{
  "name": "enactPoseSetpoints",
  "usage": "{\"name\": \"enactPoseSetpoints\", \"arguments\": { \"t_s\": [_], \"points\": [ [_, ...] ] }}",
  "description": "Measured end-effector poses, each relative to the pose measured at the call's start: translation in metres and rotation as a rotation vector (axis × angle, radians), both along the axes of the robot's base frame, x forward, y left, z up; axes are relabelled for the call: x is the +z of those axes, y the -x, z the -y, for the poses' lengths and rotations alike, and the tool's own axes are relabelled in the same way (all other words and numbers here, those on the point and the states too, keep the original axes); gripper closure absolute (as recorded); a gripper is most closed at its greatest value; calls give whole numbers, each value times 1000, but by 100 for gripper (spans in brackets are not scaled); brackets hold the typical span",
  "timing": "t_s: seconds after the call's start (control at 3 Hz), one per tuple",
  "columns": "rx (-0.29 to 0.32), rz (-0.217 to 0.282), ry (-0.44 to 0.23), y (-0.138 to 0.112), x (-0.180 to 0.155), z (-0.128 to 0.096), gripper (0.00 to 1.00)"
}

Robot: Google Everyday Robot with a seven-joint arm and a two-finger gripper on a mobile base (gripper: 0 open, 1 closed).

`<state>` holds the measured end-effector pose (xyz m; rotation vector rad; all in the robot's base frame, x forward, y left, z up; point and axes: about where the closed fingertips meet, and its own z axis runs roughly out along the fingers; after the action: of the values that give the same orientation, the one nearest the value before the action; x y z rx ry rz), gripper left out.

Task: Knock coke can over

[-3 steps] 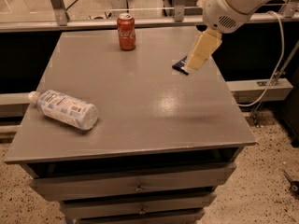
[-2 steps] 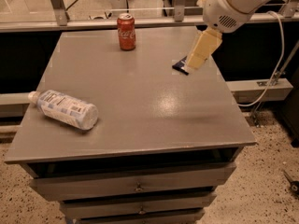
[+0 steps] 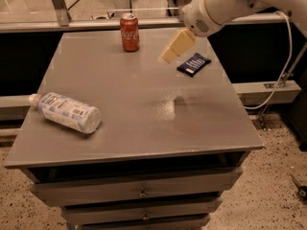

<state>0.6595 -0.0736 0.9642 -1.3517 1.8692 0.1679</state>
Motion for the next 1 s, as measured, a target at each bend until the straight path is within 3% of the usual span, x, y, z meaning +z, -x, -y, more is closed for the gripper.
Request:
{"name": "enactPoseSetpoints", "arguments": {
  "t_s": [0.33,1.0],
  "points": [
    [-19,-21,-163,-52,-22,-34,0],
    [-76,-32,-364,-129,-73,-78,0]
  ]
}}
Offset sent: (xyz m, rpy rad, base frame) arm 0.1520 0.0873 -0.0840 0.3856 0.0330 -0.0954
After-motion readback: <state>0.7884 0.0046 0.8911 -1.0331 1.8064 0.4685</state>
